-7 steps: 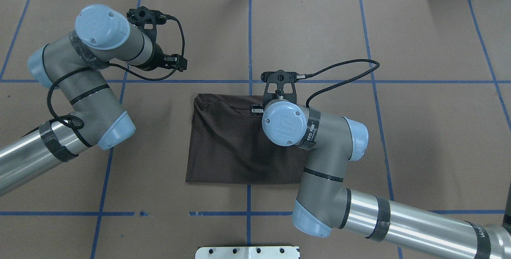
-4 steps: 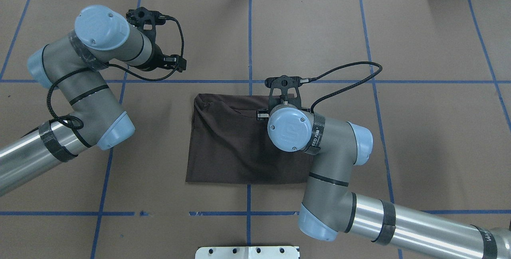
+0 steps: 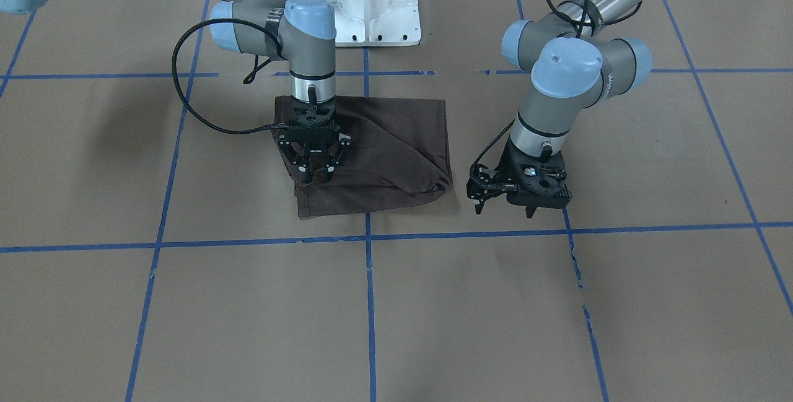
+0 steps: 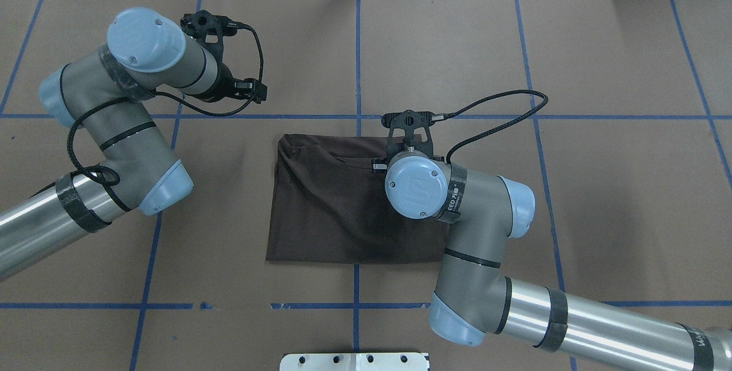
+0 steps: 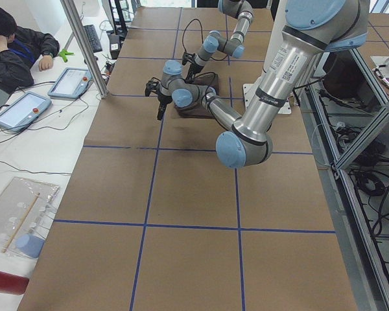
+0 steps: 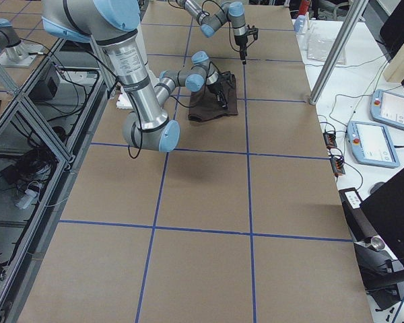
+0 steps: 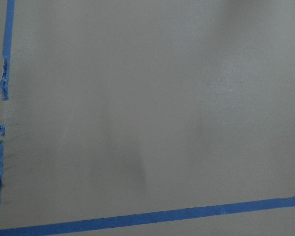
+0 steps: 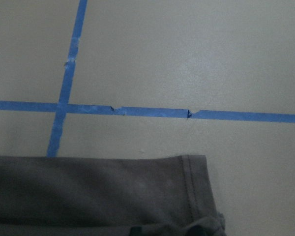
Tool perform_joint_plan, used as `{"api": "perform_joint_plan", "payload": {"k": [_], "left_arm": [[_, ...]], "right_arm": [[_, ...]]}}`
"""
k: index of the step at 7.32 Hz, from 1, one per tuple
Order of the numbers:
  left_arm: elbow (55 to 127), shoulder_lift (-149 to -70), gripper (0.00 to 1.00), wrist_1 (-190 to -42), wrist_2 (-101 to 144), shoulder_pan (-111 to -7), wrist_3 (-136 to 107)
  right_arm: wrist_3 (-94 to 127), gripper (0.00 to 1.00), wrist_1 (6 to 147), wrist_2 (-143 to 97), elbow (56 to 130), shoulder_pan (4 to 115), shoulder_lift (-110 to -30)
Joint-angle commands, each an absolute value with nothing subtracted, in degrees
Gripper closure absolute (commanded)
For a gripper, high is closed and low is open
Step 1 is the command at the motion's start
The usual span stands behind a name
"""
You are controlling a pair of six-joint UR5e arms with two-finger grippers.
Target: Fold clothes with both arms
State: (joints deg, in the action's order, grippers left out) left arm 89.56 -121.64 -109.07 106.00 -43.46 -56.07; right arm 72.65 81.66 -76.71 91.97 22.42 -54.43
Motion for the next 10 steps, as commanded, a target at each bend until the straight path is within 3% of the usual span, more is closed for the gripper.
{"api": "perform_joint_plan", "payload": {"k": [1,6,7,8,10], "left_arm": [[89.56,-121.64,0.00,-109.07,106.00,-43.42,-56.07],[89.30,-121.64,0.00,-109.77,106.00,-43.42,-56.07],[89.21,-121.64,0.00,-109.78,106.00,-43.42,-56.07],[89.21,-121.64,0.00,-109.86,106.00,-43.42,-56.07],[89.38,-121.81,0.00,-109.95,106.08,-43.07,-58.51]], "right_arm": [[72.69,1.00,81.65,-75.85,91.67,22.67,-54.49],[72.42,1.00,81.65,-75.85,89.74,24.79,-54.32],[72.33,0.82,81.65,-75.94,89.65,24.87,-54.23],[70.94,0.01,81.56,-75.85,89.21,24.87,-54.05],[67.88,0.00,81.65,-81.34,89.73,28.62,-52.48]]}}
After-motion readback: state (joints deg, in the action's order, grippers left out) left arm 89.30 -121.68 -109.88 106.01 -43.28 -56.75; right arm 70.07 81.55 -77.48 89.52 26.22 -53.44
